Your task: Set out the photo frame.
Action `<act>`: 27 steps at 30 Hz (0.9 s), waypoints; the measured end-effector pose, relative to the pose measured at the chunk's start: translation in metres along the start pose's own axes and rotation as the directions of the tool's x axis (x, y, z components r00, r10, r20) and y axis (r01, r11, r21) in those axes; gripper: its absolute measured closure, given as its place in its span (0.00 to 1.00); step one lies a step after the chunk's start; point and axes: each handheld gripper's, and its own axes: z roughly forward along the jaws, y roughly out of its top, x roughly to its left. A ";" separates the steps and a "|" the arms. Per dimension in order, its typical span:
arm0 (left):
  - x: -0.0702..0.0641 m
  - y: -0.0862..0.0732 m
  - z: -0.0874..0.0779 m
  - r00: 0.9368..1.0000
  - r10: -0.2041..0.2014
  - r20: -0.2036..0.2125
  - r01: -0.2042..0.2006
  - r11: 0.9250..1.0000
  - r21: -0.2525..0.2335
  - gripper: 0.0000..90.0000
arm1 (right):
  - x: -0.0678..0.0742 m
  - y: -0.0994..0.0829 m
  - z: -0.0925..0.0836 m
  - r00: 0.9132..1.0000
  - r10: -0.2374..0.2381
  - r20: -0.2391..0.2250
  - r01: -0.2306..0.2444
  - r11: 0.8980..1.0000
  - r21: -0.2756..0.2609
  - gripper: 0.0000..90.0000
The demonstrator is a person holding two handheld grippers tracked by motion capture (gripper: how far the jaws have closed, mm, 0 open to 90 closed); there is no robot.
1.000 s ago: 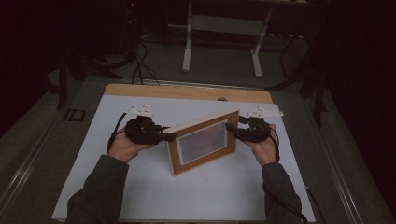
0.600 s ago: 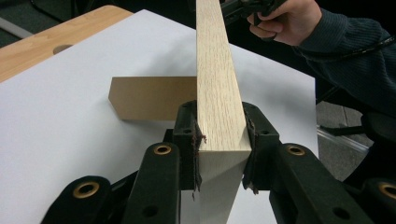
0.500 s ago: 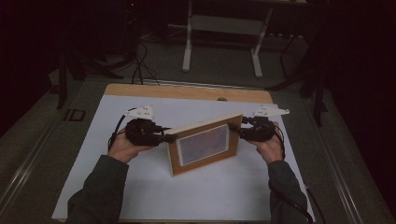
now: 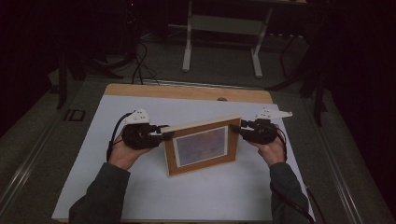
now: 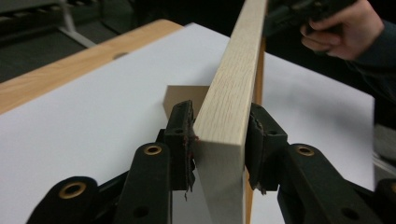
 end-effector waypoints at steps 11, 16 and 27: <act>-0.015 -0.014 -0.003 0.994 -0.008 -0.108 0.007 1.000 -0.011 0.73 | 0.001 0.000 0.000 1.000 0.002 0.012 -0.002 1.000 0.000 0.68; -0.013 -0.014 -0.004 0.995 -0.022 -0.098 0.021 1.000 -0.013 0.75 | 0.002 0.000 0.001 1.000 0.003 0.016 -0.003 1.000 -0.001 0.68; -0.005 -0.011 -0.005 0.991 -0.048 -0.126 0.047 0.999 -0.017 0.75 | 0.005 0.003 0.006 0.999 0.007 0.036 -0.007 1.000 -0.008 0.68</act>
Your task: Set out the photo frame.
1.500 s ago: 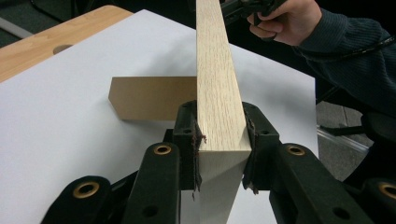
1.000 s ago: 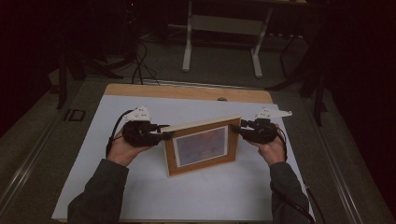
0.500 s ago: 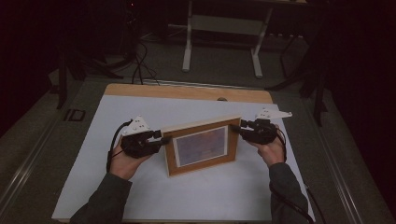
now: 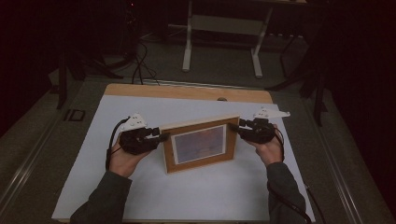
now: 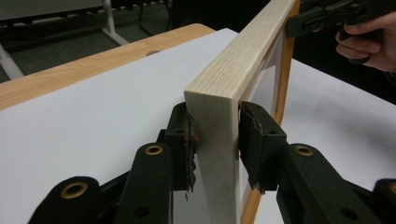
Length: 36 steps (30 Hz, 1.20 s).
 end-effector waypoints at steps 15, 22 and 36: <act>0.007 0.003 0.003 0.998 0.017 -0.057 -0.017 1.000 -0.012 0.73 | 0.002 0.004 0.010 0.999 0.009 0.039 -0.008 1.000 -0.019 0.68; 0.012 0.007 0.006 0.997 0.014 -0.077 -0.015 1.000 -0.018 0.73 | 0.001 0.008 0.014 0.998 0.017 0.062 -0.016 1.000 -0.022 0.68; 0.026 0.011 0.016 0.995 -0.012 -0.098 0.007 0.999 -0.051 0.70 | 0.000 0.012 0.019 0.996 0.033 0.088 -0.031 0.999 -0.024 0.68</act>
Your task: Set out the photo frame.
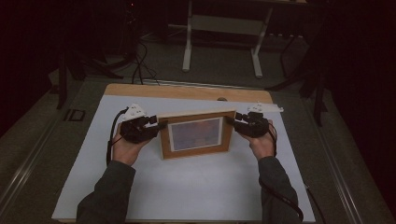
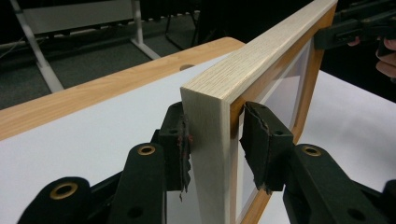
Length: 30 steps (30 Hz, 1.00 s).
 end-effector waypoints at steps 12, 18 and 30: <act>0.012 0.001 0.012 0.999 -0.036 0.014 0.036 0.999 -0.030 0.67 | 0.000 0.001 0.002 0.999 0.035 0.037 -0.035 0.999 0.003 0.68; 0.016 0.000 0.017 0.998 -0.056 0.026 0.057 0.998 -0.037 0.67 | 0.000 0.002 0.003 0.997 0.057 0.050 -0.058 0.998 0.016 0.68; 0.023 0.002 0.020 0.995 -0.085 0.046 0.086 0.996 -0.037 0.65 | 0.004 0.001 0.001 0.996 0.074 0.057 -0.076 0.997 0.021 0.69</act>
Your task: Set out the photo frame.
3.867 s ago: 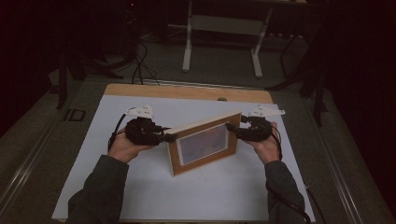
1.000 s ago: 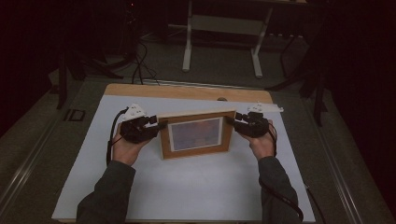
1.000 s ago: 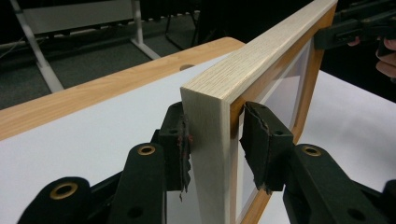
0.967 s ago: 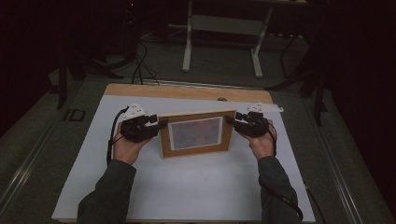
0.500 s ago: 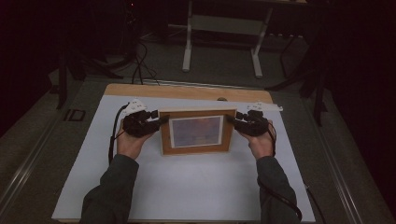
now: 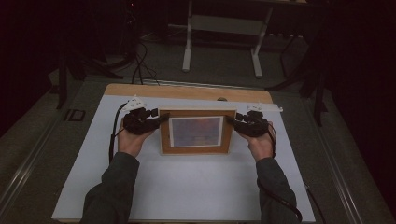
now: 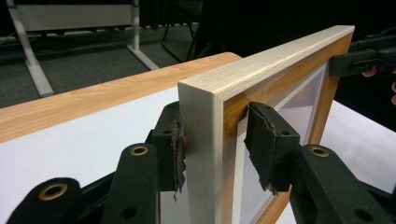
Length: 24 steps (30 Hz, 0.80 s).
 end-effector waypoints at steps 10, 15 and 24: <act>0.002 0.002 0.002 0.999 -0.030 0.023 0.030 0.999 0.010 0.64 | 0.003 -0.004 -0.005 1.000 0.031 0.002 -0.031 1.000 0.000 0.69; 0.003 0.002 0.003 0.999 -0.041 0.028 0.041 0.999 0.015 0.64 | 0.004 -0.005 -0.007 0.999 0.042 0.004 -0.042 0.999 -0.002 0.69; -0.001 0.003 0.003 0.997 -0.061 0.041 0.060 0.998 0.032 0.64 | 0.004 -0.007 -0.011 0.999 0.046 0.005 -0.046 0.999 0.006 0.69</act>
